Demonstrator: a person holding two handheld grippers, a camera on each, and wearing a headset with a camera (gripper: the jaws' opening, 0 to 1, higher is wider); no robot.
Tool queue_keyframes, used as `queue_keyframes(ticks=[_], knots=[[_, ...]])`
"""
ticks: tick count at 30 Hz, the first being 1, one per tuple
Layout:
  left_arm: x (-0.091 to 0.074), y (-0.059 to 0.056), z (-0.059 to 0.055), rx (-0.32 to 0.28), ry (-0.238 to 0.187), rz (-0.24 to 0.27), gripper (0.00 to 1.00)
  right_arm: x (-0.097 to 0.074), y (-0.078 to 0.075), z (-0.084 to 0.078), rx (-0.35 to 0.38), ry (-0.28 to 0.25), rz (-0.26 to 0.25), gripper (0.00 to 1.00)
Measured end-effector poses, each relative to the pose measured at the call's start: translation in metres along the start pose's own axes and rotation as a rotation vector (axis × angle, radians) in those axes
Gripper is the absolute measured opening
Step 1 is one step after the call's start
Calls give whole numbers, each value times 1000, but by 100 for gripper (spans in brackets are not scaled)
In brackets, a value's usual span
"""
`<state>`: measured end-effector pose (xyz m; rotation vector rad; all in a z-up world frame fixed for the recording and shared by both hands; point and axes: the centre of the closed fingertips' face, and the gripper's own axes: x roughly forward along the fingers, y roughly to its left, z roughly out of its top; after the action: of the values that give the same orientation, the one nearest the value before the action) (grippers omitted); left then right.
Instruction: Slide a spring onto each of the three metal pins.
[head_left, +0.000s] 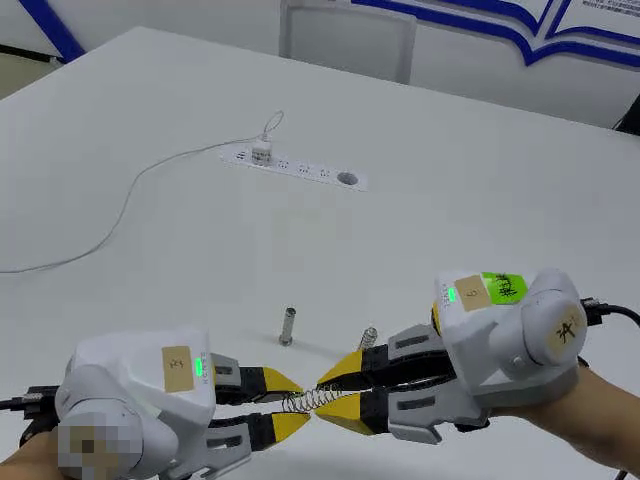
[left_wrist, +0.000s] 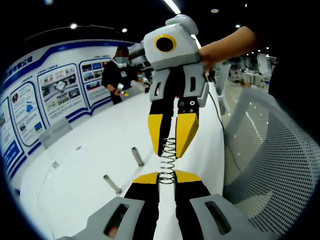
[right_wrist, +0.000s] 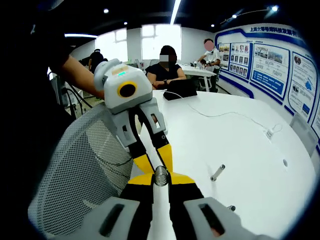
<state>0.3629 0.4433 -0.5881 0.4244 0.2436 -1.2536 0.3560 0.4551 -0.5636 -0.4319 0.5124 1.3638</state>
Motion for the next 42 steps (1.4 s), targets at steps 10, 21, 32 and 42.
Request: queue_keyframes(ticks=[10,21,32,42], knots=[[-6,3,2,-101,-30,35,10,5,-1,18,64,-76,2,11],[-10,9,0,-144,-34,77,11,13,-6,29,89,-106,-2,11],[-20,30,-3,-193,-25,184,31,7,-31,51,81,-149,-53,11],[-37,50,-6,-243,-50,273,46,3,-56,51,77,-134,-112,11]])
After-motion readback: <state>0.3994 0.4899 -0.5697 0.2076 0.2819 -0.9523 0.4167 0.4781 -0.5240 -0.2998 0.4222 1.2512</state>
